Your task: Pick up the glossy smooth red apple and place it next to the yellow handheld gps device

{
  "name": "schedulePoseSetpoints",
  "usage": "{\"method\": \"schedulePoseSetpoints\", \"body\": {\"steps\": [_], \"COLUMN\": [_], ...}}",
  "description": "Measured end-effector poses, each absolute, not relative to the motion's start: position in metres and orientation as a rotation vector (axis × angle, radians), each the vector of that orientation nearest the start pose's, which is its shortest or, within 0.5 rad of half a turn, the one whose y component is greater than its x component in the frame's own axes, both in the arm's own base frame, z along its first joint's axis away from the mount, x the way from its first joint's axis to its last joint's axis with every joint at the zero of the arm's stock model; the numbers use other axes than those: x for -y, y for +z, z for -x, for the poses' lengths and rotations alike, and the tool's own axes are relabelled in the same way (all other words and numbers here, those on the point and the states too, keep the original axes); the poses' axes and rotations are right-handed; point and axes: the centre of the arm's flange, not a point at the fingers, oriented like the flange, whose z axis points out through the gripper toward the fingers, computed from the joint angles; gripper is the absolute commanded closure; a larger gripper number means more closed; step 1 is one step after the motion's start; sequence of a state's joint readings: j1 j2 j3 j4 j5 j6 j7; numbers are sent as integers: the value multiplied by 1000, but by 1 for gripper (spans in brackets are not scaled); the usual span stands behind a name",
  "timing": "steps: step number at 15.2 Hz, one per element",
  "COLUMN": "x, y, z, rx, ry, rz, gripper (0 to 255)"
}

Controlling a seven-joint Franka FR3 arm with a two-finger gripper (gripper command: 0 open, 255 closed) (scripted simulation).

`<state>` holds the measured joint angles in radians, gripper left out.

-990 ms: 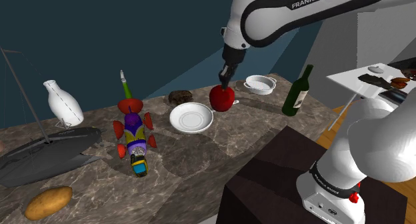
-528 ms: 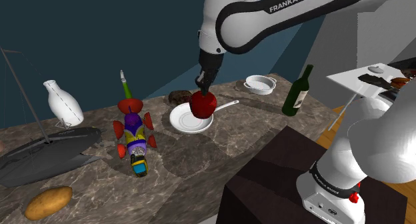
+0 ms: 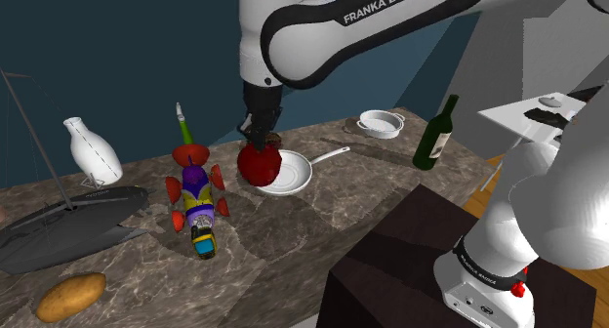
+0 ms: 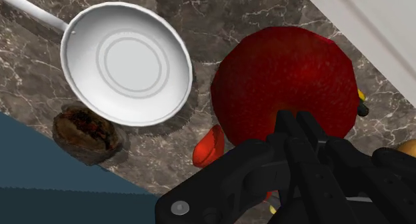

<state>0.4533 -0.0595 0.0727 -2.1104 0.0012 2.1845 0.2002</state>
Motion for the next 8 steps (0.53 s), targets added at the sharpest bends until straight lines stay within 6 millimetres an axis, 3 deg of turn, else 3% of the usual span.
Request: {"method": "schedulePoseSetpoints", "body": {"steps": [5, 8], "x": [-344, -356], "y": [457, 444], "z": [-483, -486], "rx": [501, 500], "ry": [-194, -194], "rz": [3050, 3050], "gripper": [255, 255]}}
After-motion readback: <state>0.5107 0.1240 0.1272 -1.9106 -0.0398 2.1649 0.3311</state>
